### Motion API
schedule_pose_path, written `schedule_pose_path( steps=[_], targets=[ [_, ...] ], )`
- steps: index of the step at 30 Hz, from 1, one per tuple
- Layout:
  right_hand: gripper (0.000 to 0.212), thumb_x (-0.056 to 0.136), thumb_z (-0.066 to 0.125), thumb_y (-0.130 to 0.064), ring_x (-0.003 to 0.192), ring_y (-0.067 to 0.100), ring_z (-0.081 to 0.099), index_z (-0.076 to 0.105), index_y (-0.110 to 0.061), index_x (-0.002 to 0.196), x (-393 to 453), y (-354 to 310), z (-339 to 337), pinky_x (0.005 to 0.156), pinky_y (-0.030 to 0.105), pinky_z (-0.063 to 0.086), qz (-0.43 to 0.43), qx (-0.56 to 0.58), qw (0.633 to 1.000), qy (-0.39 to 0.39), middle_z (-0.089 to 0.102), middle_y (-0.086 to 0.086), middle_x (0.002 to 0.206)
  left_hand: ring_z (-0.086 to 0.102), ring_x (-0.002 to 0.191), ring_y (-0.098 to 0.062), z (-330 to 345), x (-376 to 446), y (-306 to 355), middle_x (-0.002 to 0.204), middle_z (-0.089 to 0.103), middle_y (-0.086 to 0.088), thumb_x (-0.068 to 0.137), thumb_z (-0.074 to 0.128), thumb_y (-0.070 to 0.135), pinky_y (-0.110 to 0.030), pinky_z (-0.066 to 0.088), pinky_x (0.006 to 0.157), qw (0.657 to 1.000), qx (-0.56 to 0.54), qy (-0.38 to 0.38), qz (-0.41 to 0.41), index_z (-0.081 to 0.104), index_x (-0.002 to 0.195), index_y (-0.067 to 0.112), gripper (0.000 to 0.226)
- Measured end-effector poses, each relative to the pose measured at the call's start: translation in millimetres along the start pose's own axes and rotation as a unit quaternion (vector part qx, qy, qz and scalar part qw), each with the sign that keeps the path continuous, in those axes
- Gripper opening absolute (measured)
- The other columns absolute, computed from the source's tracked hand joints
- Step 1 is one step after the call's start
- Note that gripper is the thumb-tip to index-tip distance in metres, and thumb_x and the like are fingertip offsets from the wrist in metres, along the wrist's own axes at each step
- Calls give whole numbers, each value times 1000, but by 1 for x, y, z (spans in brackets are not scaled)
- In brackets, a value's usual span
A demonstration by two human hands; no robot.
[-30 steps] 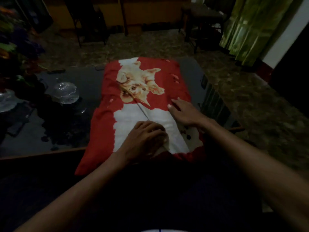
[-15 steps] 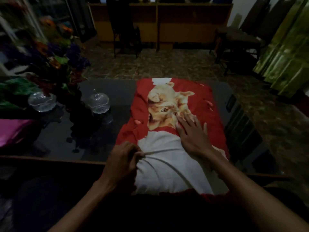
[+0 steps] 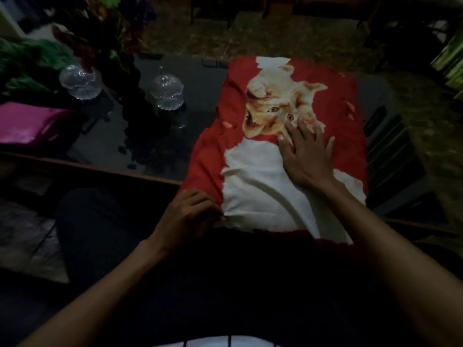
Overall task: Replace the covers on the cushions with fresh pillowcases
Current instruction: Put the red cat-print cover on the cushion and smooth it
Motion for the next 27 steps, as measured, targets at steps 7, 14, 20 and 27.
schedule_pose_path(
  steps=[7, 14, 20, 27],
  targets=[
    [63, 101, 16, -65, 156, 21, -8, 18, -40, 159, -2, 0, -2, 121, 59, -12, 1, 1, 1000, 0, 8, -10, 169, 65, 83, -17, -26, -21, -25, 93, 70, 3, 103, 49, 32, -33, 43, 80, 998, 60, -10, 9, 74, 87, 17, 34],
    [62, 101, 27, -58, 155, 33, 2, 27, -32, 158, 7, -10, -8, 121, 65, -5, 1, -9, 1000, -13, 14, -1, 169, 63, 92, -9, -27, -2, -23, 100, 66, 9, 92, 69, 35, -31, 48, 85, 994, 1, 21, -112, 73, 99, 21, 16],
    [65, 97, 25, -59, 154, 30, 10, 31, -31, 156, 23, -54, 3, 122, 61, 6, -98, 18, 995, -20, 19, 1, 168, 63, 80, 16, -16, 0, -34, 93, 73, 15, 73, 88, 34, -5, 49, 79, 868, -127, 58, -477, 77, 104, 25, 35],
    [65, 101, 11, -62, 156, 24, -5, 20, -36, 159, 22, -66, 21, 122, 59, -6, -112, -31, 992, -50, 9, -6, 169, 70, 65, -6, -37, -12, -52, 69, 74, 5, 66, 93, 19, -17, 51, 60, 801, -242, 24, -548, 78, 83, 16, 22]
  ],
)
Point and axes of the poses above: each hand's wrist, its own x-axis towards the middle knuckle, its own z-axis out of the palm, y = z × x, the point moved 2 cm from there along x, towards the middle knuckle
